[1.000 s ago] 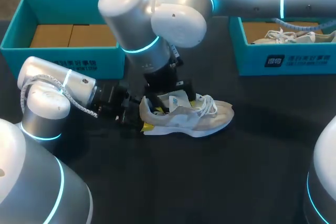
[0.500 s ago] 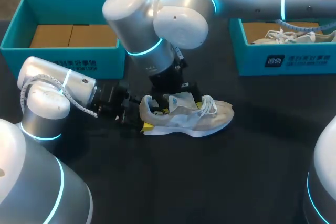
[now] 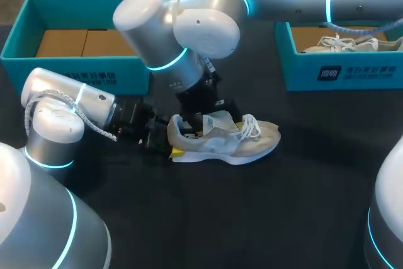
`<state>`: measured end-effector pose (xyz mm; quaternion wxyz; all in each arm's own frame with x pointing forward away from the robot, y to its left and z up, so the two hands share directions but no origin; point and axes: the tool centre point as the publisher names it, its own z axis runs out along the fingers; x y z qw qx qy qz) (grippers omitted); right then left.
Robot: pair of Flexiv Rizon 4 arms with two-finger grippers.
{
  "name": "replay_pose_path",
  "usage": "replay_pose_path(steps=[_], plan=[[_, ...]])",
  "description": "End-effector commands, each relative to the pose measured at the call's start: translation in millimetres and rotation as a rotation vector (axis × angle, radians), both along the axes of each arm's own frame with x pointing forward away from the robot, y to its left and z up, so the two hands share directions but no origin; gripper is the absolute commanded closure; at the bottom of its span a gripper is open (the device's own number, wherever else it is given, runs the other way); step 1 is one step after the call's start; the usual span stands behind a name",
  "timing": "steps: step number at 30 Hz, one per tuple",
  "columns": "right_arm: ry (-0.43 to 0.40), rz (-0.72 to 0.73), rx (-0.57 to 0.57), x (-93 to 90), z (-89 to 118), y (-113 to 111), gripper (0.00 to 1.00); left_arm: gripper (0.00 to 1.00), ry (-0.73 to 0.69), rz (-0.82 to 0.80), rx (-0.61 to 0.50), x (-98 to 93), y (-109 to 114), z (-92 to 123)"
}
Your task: Take the shoe out of the shoebox, open the shoe tongue, remove and reinsert the insole, then place the shoe into the shoebox
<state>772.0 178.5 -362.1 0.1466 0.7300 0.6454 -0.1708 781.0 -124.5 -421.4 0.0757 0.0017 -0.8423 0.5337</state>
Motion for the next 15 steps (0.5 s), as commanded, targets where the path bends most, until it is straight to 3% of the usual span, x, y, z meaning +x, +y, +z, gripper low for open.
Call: replay_pose_path(steps=[1, 4, 7, 9, 15], plan=[[0.014, -0.005, -0.007, 2.9, -6.8, 4.3, 0.00, 0.78, 0.001, -0.001, 0.002, 0.5, -0.1, -1.8], [0.020, -0.011, -0.023, 2.2, -2.8, 3.9, 0.08, 0.79, 0.001, -0.001, 0.002, 0.5, -0.1, -1.8], [0.024, -0.015, -0.039, 0.0, 4.4, -0.9, 0.22, 0.80, 0.001, -0.001, 0.002, 0.5, -0.1, -1.8], [0.026, -0.022, -0.047, -1.7, 9.4, -4.6, 0.49, 0.81, 0.001, -0.001, 0.002, 0.5, -0.1, -1.8], [0.036, -0.035, -0.079, -4.7, 22.5, -13.9, 0.60, 0.84, 0.001, -0.001, 0.002, 0.5, -0.1, -1.8]])
